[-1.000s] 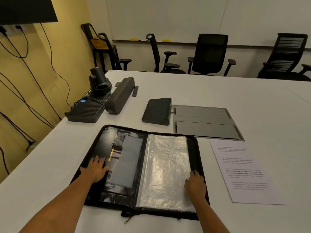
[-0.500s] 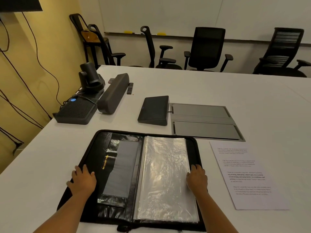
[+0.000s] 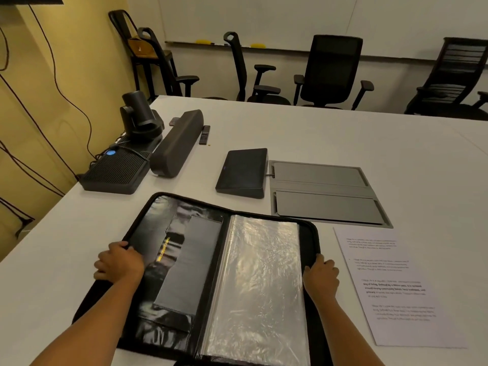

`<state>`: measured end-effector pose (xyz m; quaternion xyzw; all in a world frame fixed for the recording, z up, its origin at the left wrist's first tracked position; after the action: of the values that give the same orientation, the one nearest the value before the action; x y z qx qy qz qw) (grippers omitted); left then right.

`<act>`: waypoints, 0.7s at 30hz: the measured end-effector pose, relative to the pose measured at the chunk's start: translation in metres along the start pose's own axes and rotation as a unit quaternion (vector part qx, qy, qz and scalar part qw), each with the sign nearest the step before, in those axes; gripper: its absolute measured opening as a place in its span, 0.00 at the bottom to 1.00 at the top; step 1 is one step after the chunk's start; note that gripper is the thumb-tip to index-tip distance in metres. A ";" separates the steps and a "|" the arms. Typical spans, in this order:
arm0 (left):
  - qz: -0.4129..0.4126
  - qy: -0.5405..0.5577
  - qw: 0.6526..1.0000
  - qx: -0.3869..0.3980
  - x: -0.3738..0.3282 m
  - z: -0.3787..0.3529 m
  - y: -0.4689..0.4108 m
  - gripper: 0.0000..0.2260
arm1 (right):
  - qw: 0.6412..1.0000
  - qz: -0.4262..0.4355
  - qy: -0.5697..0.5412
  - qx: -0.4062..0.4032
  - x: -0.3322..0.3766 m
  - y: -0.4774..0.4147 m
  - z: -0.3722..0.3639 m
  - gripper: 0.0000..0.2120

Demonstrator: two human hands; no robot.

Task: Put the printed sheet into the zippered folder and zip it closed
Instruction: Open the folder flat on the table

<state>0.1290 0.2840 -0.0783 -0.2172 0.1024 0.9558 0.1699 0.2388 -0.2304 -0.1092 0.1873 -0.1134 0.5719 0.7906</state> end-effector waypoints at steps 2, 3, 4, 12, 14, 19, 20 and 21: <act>-0.020 0.061 0.996 -0.065 -0.027 0.018 0.001 0.08 | 0.999 -0.013 -0.031 -0.007 -0.004 -0.006 0.004 0.24; -0.042 0.084 0.992 -0.088 -0.043 0.026 0.003 0.07 | 0.999 -0.012 -0.033 -0.014 -0.004 -0.008 0.005 0.24; -0.069 0.102 0.987 -0.107 -0.061 0.033 0.006 0.07 | 0.999 -0.006 -0.029 -0.022 -0.001 -0.011 0.007 0.24; -0.402 0.174 0.879 -0.190 -0.208 0.074 0.090 0.03 | 0.951 0.171 -0.254 -0.042 0.088 -0.034 0.034 0.26; -0.472 0.185 0.845 -0.169 -0.233 0.073 0.113 0.05 | 0.924 0.176 -0.339 -0.012 0.103 -0.042 0.040 0.28; -0.576 0.188 0.789 -0.101 -0.267 0.063 0.144 0.04 | 0.876 0.125 -0.465 0.020 0.105 -0.058 0.043 0.26; -0.584 0.186 0.785 -0.089 -0.270 0.061 0.145 0.04 | 0.877 0.114 -0.466 0.013 0.099 -0.062 0.043 0.25; -0.591 0.181 0.782 -0.079 -0.272 0.059 0.144 0.03 | 0.881 0.103 -0.462 0.007 0.093 -0.065 0.042 0.23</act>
<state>0.2838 0.0908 0.1134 -0.4165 -0.0936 0.6158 0.6623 0.3317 -0.1859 -0.0451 0.4230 -0.4810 0.4993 0.5835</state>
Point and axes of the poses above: each hand's wrist, its own y-axis away from the middle knuckle, its own z-axis out of the back of the hand, x = y × z, the point moved 10 cm from there along -y, towards the middle knuckle, and after that the axes turned 6 degrees about -y, right-handed, at the moved point
